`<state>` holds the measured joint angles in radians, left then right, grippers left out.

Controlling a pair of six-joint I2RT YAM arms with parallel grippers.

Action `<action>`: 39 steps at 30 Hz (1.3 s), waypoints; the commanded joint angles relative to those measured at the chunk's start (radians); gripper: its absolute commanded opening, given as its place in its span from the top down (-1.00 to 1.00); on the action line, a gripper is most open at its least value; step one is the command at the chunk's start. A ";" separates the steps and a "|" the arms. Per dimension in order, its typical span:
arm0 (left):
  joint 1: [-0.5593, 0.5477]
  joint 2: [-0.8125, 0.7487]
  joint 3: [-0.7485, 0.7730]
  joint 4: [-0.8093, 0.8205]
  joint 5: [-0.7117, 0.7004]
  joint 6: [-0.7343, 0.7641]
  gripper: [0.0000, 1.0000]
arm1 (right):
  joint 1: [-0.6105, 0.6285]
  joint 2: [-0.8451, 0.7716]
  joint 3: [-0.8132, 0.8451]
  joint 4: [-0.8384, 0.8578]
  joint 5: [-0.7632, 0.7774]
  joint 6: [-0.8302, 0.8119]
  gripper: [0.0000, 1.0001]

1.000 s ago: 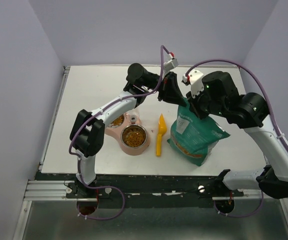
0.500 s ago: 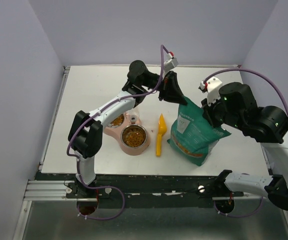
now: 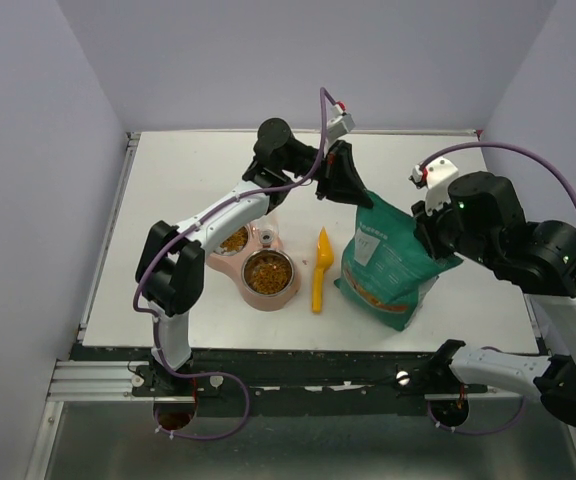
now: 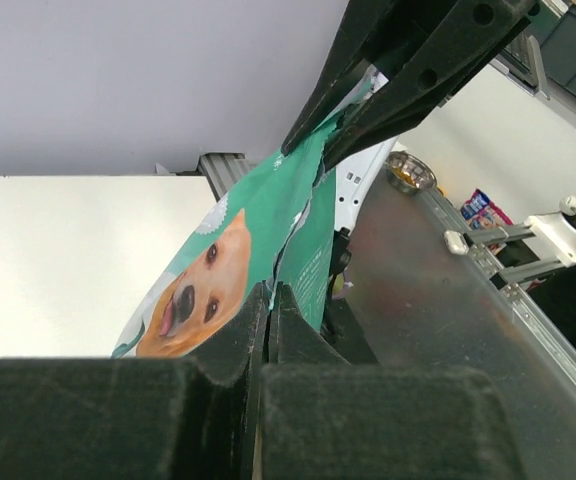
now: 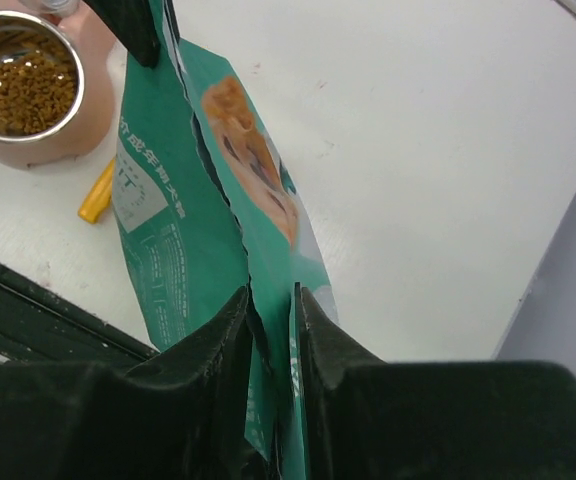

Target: Serve the pet food

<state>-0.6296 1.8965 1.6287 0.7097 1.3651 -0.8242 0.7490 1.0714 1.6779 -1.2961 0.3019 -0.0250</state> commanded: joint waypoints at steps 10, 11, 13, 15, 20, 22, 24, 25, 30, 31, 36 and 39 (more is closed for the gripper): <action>0.054 -0.042 0.071 -0.093 -0.051 0.103 1.00 | -0.005 -0.086 -0.052 -0.126 0.115 0.017 0.39; 0.056 -0.039 0.075 -0.093 -0.050 0.102 1.00 | -0.005 -0.096 -0.058 -0.126 0.126 0.020 0.37; 0.056 -0.036 0.083 -0.093 -0.047 0.100 1.00 | -0.004 -0.119 -0.075 -0.126 0.147 0.017 0.41; 0.059 -0.034 0.089 -0.101 -0.044 0.100 1.00 | -0.004 -0.133 -0.083 -0.126 0.148 0.008 0.48; 0.061 -0.034 0.092 -0.110 -0.046 0.100 1.00 | -0.005 -0.163 -0.104 -0.127 0.166 0.014 0.99; 0.059 -0.034 0.091 -0.111 -0.049 0.100 1.00 | -0.004 -0.171 -0.118 -0.126 0.157 0.020 0.99; 0.061 -0.031 0.095 -0.115 -0.054 0.102 1.00 | -0.004 -0.180 -0.122 -0.127 0.160 0.022 0.99; 0.059 -0.027 0.099 -0.116 -0.054 0.099 1.00 | -0.005 -0.185 -0.124 -0.126 0.167 0.022 0.99; 0.059 -0.014 0.118 -0.108 -0.049 0.079 1.00 | -0.005 -0.206 -0.141 -0.126 0.236 0.022 0.63; 0.059 -0.014 0.117 -0.107 -0.047 0.077 1.00 | -0.005 -0.212 -0.144 -0.127 0.247 0.023 0.69; 0.059 -0.022 0.109 -0.110 -0.050 0.076 1.00 | -0.005 -0.232 -0.147 -0.126 0.229 0.019 1.00; 0.059 -0.024 0.100 -0.111 -0.052 0.077 1.00 | -0.005 -0.234 -0.153 -0.127 0.229 0.011 0.99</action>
<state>-0.6186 1.8999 1.6829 0.5465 1.3544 -0.7414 0.7521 0.8757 1.5311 -1.2541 0.4282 0.0086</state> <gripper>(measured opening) 0.010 0.011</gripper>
